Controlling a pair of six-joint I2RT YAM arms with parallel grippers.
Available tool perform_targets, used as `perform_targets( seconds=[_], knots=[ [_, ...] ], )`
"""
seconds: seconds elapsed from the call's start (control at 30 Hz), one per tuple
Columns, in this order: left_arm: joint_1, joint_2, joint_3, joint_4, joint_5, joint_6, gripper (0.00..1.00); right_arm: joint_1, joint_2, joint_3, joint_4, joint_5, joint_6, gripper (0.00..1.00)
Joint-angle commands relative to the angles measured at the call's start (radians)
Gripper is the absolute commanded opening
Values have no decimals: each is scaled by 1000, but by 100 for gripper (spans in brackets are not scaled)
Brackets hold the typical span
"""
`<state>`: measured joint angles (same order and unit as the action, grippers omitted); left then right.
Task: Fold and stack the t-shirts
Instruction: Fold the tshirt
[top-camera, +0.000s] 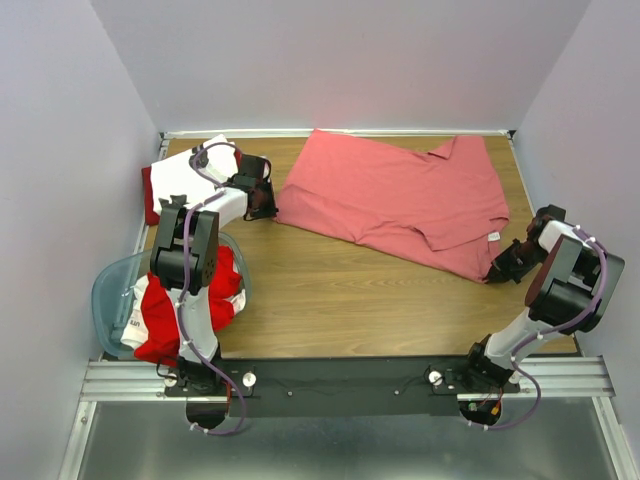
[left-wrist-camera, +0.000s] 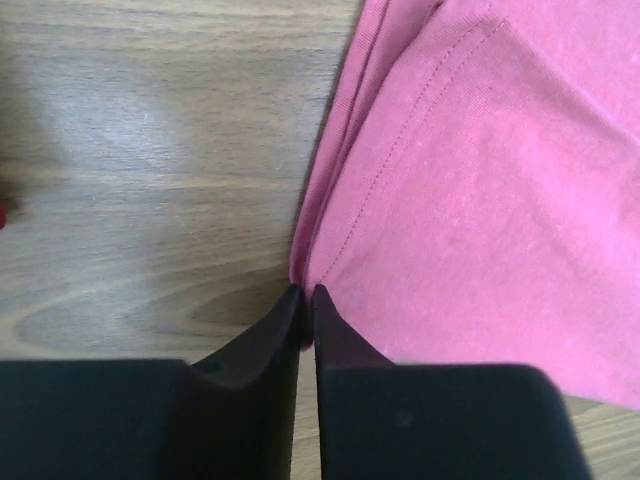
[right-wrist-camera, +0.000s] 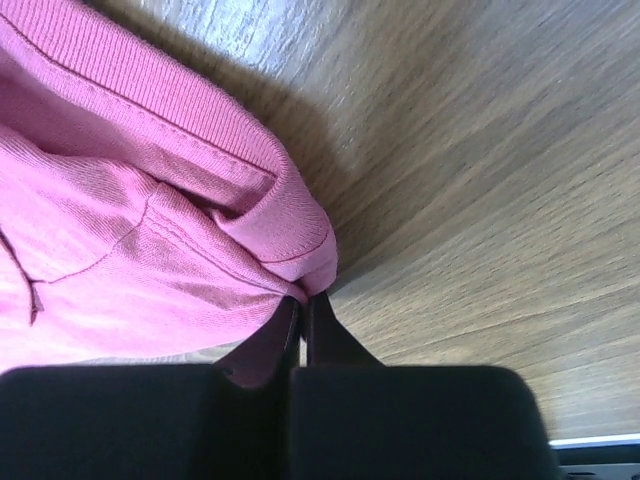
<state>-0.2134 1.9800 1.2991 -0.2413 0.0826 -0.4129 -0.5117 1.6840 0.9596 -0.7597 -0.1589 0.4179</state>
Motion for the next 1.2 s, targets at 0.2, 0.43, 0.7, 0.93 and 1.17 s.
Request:
perform_targets(
  seconds=[0.2, 0.43, 0.7, 0.93, 1.17],
  knots=[
    [3, 16, -14, -62, 33, 5, 0, -5, 13, 31, 48, 97, -11, 0],
    [14, -20, 6, -85, -4, 19, 0, -5, -20, 67, 2, 240, -57, 1],
    [14, -30, 3, -87, -1, 29, 0, -5, -23, 88, -32, 300, -73, 0],
    [14, -66, 0, -115, -1, 43, 11, -5, -58, 102, -47, 289, -73, 28],
    [8, -156, 23, -167, -43, 51, 64, 1, -148, 188, -75, 294, -100, 64]
  ],
)
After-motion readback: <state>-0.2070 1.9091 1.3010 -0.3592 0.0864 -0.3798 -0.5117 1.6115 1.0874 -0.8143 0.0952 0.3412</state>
